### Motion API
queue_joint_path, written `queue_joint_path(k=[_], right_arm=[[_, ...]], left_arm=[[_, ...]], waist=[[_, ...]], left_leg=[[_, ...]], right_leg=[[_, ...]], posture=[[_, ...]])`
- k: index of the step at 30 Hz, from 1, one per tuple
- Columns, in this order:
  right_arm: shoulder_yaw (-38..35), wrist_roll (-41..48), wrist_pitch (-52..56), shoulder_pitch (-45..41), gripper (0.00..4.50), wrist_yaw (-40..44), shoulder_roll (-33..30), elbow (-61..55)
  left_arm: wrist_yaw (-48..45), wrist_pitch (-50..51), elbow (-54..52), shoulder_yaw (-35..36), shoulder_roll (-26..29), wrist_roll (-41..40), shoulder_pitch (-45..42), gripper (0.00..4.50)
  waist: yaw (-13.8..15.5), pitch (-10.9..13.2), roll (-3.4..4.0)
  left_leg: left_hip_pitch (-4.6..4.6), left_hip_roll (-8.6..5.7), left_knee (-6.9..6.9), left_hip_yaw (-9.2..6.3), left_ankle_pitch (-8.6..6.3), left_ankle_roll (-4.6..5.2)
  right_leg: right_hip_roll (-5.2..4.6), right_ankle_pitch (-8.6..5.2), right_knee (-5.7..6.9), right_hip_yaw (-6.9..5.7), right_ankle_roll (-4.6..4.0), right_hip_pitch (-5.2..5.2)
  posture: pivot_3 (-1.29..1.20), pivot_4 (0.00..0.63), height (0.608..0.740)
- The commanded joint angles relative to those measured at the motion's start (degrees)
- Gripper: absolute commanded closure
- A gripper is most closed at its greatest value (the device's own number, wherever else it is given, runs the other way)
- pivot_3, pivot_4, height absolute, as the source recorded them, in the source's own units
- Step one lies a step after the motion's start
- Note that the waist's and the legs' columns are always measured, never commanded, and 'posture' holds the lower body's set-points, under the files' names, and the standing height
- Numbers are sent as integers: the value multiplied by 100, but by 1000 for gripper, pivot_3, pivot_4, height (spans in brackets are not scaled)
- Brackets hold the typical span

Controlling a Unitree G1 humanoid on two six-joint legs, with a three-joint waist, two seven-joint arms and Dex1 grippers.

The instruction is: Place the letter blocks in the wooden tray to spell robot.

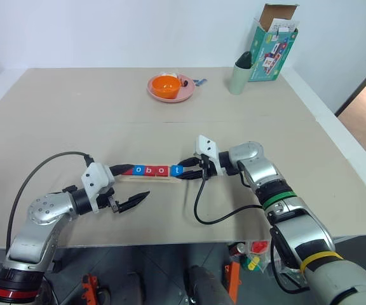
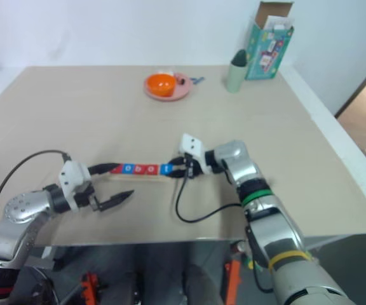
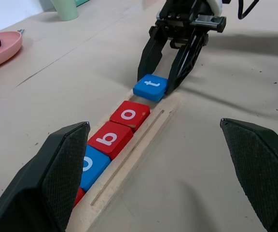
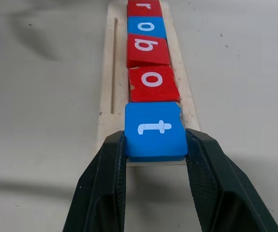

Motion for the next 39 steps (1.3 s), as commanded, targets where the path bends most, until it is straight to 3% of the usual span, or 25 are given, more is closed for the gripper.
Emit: queue_joint_path(k=[1, 25, 27, 34, 39], right_arm=[[-33, -5, -97, -240, 3321, -8, 67, 77], [12, -134, -198, -475, 3321, 59, 264, 539], [-37, -97, -203, -495, 2290, 37, 288, 547], [-143, 33, -8, -503, 58, 72, 313, 365], [-451, 453, 566, -510, 58, -166, 408, -423]], left_arm=[[54, -92, -123, 154, 15, -37, -15, 0], [121, -185, -110, 57, -18, 65, 48, 0], [110, -198, -99, 38, -20, 88, 47, 0], [100, -223, -89, 21, -27, 115, 60, 0], [221, -156, -54, 219, -73, -14, 74, 0]], waist=[[0, 0, 0], [-6, 0, 0], [-7, 0, 0], [-5, 0, 0], [-6, 0, 1]], left_leg=[[0, 0, 0, 0, 0, 0], [1, 1, 1, 0, 0, 0], [1, 2, 1, 0, 0, 0], [0, 1, 1, 0, 0, 0], [0, 2, 1, 0, 0, 0]], right_leg=[[0, 0, 0, 0, 0, 0], [1, 1, 3, -1, -1, 0], [2, 1, 3, -1, -1, 0], [0, 1, 3, 0, -1, 0], [1, 1, 6, 0, -1, -2]], posture=[[0, 150, 740], [0, 150, 740], [0, 150, 740], [0, 150, 740], [0, 150, 740]])
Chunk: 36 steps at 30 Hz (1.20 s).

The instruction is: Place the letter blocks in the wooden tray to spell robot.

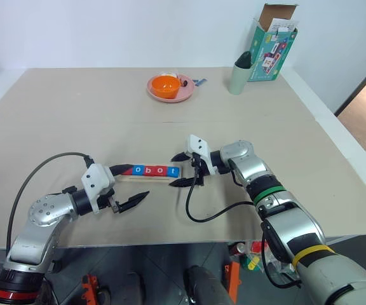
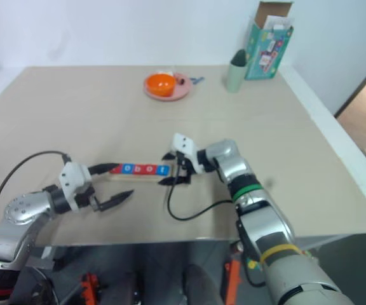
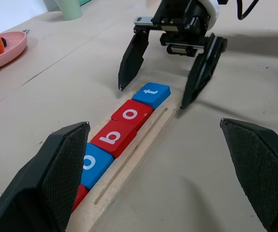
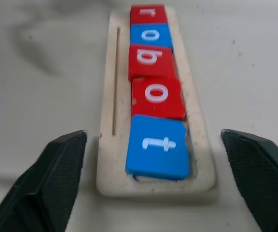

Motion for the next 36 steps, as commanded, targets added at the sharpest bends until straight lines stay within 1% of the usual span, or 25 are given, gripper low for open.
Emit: queue_joint_path(k=[1, 6, 8, 15, 21, 24, 25, 26, 28, 29, 30, 34, 36], right_arm=[[-348, 458, 526, -122, 58, -219, 121, -1047], [-257, 701, 1610, 474, 58, -677, 295, -2664], [-206, 727, 1809, 703, 58, -812, 302, -3063], [-207, 824, 2011, 1203, 58, -868, -99, -3732], [-215, 1010, 2195, 1386, 58, -998, -255, -4139], [-256, 1120, 2293, 1444, 824, -1106, -268, -4273], [-261, 1157, 2323, 1462, 1217, -1123, -276, -4311], [-266, 1229, 2421, 1568, 1488, -1144, -289, -4440], [-244, 1311, 2544, 1747, 2195, -1206, -320, -4638], [-229, 1329, 2596, 1815, 2391, -1249, -333, -4709], [-217, 1336, 2653, 1870, 2880, -1311, -342, -4758], [-163, 1320, 2853, 2044, 4355, -1548, -364, -4816], [-134, 1268, 2931, 2096, 4441, -1725, -345, -4763]], left_arm=[[136, -13, -55, 304, -47, -179, 47, 0], [156, 0, -117, 416, 5, -217, 228, 0], [154, -10, -138, 424, 17, -206, 279, 0], [142, -58, -120, 418, 62, -176, 342, 0], [100, -67, -88, 391, 82, -167, 327, 0], [84, -65, -76, 369, 72, -164, 289, 0], [80, -65, -71, 367, 66, -170, 274, 0], [84, -37, -94, 376, 36, -226, 260, 0], [103, 40, -133, 399, -12, -336, 242, 0], [113, 100, -155, 413, -34, -409, 238, 0], [125, 205, -191, 424, -45, -509, 235, 0], [120, 597, -364, 416, -21, -815, 223, 0], [124, 676, -424, 398, 1, -843, 220, 0]], waist=[[-3, 0, 0], [10, -1, -1], [18, -1, -1], [26, -1, -1], [11, -1, -1], [11, -1, -1], [11, -1, -1], [15, -1, -1], [16, -2, -2], [16, -2, -3], [16, -2, -2], [13, -2, -3], [13, -2, -2]], left_leg=[[-1, 1, 0, 0, 0, 0], [-1, 8, -1, -11, 0, -1], [-1, 8, -2, -13, -1, -1], [-7, -3, 6, -1, 0, -2], [-3, 5, 2, -3, 0, -2], [-3, 6, -1, -6, 0, -2], [-3, 6, -2, -6, 0, -2], [-4, 6, -2, -6, 0, -2], [-4, 5, -2, -7, 0, -2], [-4, 5, -2, -6, 0, -2], [-5, 3, -2, -6, 0, -2], [-5, 2, 1, -5, 0, -2], [-3, 2, 2, -5, 0, -2]], right_leg=[[1, 0, 2, 0, 0, -1], [6, -9, 14, -13, -10, -4], [6, -12, 15, -16, -13, -3], [-8, -17, 12, -9, -17, -4], [2, -12, 14, -12, -12, -6], [3, -13, 14, -14, -14, -7], [3, -14, 14, -14, -14, -7], [3, -14, 14, -14, -13, -7], [2, -15, 13, -14, -12, -6], [2, -15, 13, -14, -12, -6], [0, -16, 13, -13, -10, -5], [0, -15, 13, -10, -10, -6], [0, -18, 13, -10, -15, -6]], posture=[[0, 150, 740], [0, 150, 740], [0, 150, 740], [0, 150, 740], [0, 150, 740], [0, 150, 740], [0, 150, 740], [0, 150, 740], [0, 150, 740], [0, 150, 740], [0, 150, 740], [0, 150, 740], [0, 150, 740]])
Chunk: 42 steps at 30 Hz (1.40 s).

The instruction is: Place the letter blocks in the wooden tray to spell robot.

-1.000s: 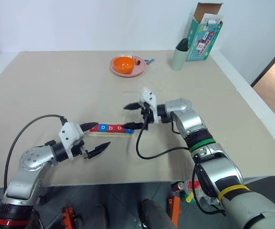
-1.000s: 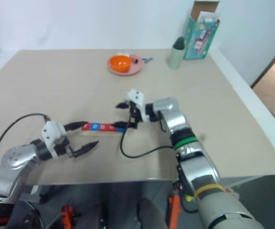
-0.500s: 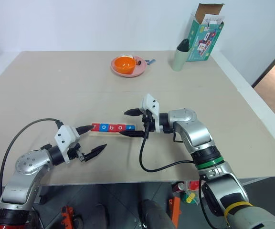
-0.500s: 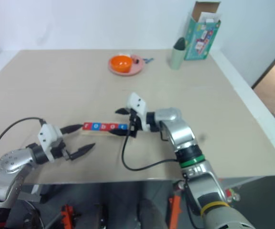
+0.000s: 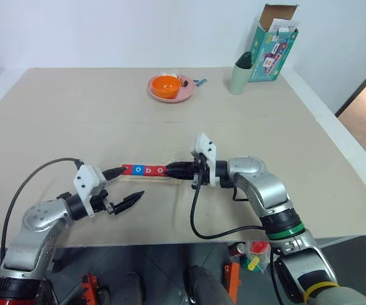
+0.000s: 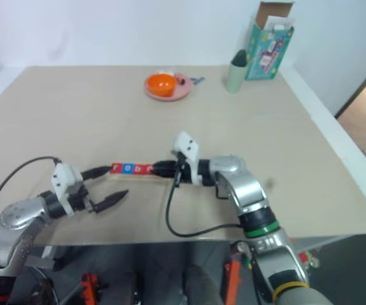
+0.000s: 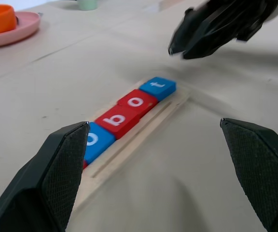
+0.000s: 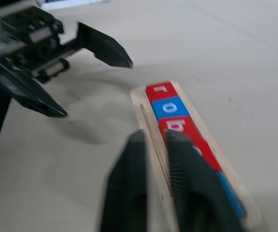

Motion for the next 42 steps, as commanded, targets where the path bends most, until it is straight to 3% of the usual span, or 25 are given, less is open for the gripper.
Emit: queue_joint_path(k=[1, 27, 37, 42], right_arm=[[8, -28, 82, 35, 4441, -272, 8, -156], [269, -428, -557, -59, 4441, -255, -128, 726], [369, 55, 412, -23, 4441, -311, 83, -887], [664, -159, 444, -185, 4441, -694, 496, -725]], left_arm=[[17, 133, -311, 123, 50, -161, -89, 0], [32, 211, -428, -18, 58, 2, -155, 0], [24, 111, -336, 190, 101, 17, 15, 0], [-3, -14, -254, 290, 112, 58, 161, 0]], waist=[[0, 0, 0], [1, 0, 0], [-3, 0, 0], [-2, 0, 0]], left_leg=[[0, 0, 0, 0, 0, 0], [-1, -1, -1, 0, 0, 0], [-1, 3, -4, -4, 0, 0], [0, 6, -3, -5, -1, -1]], right_leg=[[0, 0, 0, 0, -1, 0], [2, 1, -1, 3, 2, 0], [4, 1, -1, -2, 3, -2], [7, -12, -1, -2, -21, -2]], posture=[[0, 150, 740], [0, 150, 740], [0, 150, 740], [0, 150, 740]])
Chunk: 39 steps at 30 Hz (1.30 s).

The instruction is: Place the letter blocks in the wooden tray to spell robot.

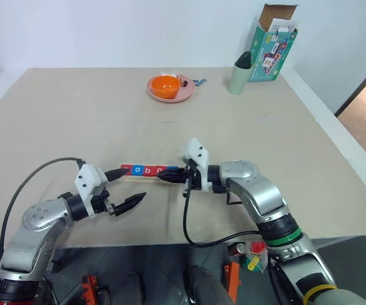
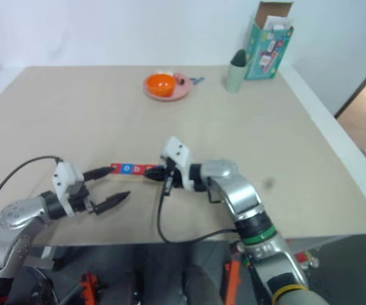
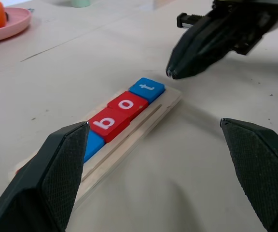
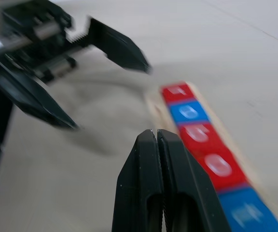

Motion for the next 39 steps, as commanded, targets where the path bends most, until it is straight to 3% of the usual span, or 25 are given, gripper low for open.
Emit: queue_joint_path(k=[1, 12, 30, 39], right_arm=[[186, -183, -130, -256, 4441, -260, 203, 72], [396, -690, -352, -643, 4441, -686, 426, 949], [454, -1014, -611, -724, 4441, -680, 502, 1478], [138, -763, -558, -748, 4441, -588, 448, 1048]], left_arm=[[-7, -168, -42, 192, 50, 26, 71, 0], [137, -171, -119, 227, -20, 45, 142, 0], [176, -257, -70, 150, -181, 174, 95, 0], [225, -171, -123, 223, -216, 91, 99, 0]], waist=[[0, 0, 0], [1, -2, -3], [0, -2, -3], [1, -1, -3]], left_leg=[[0, -1, 1, 1, 0, 0], [-1, -4, 0, 5, 0, 0], [-1, -4, -1, 5, 0, 0], [-2, -3, -1, 5, 0, 0]], right_leg=[[-2, -1, 0, 1, -1, 0], [-8, 0, -1, -1, 2, 0], [-7, 2, -1, -1, 5, -1], [-7, 2, -1, -1, 4, -1]], posture=[[0, 150, 740], [0, 150, 740], [0, 150, 740], [0, 150, 740]])
